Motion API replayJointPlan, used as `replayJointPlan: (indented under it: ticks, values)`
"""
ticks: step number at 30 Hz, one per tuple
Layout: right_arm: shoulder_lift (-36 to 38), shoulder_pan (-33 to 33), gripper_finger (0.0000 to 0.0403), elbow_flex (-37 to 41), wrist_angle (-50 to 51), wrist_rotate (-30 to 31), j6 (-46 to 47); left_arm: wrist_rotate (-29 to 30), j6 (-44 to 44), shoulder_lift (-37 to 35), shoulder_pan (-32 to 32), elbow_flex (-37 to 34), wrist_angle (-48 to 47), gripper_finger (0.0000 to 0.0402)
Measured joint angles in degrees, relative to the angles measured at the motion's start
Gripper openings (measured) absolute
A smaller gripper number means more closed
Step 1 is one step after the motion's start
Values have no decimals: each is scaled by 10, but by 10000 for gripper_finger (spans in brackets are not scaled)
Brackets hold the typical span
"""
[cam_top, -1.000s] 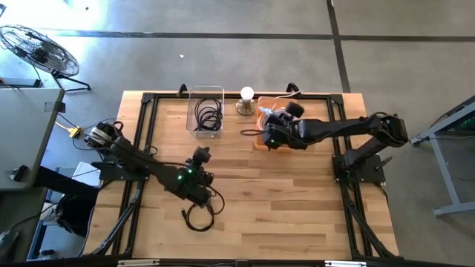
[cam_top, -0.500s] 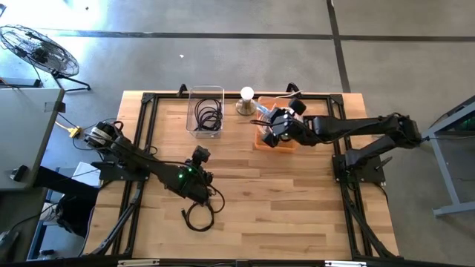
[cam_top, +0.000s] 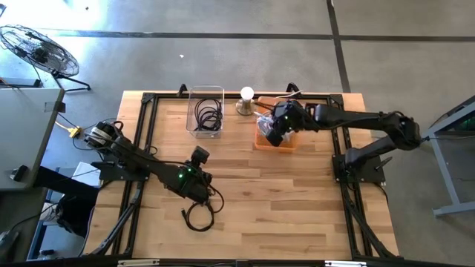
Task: Pick & Place USB Port
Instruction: Put the light blue charger cable into the orange bin
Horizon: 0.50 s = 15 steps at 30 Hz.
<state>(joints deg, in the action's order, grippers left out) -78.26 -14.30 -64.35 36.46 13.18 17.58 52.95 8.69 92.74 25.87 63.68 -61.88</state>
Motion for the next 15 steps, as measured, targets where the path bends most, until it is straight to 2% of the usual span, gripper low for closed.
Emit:
replayJointPlan:
  ticks: [4,10,15]
  values:
    - [0,-37,56,36,-19,-62,1,0,0,0,0,0,-1,209]
    - [0,-73,63,105,-72,-49,-11,0,0,0,0,0,-2,209]
    - [-2,-79,167,129,-109,3,-17,4,1,0,0,0,-2,209]
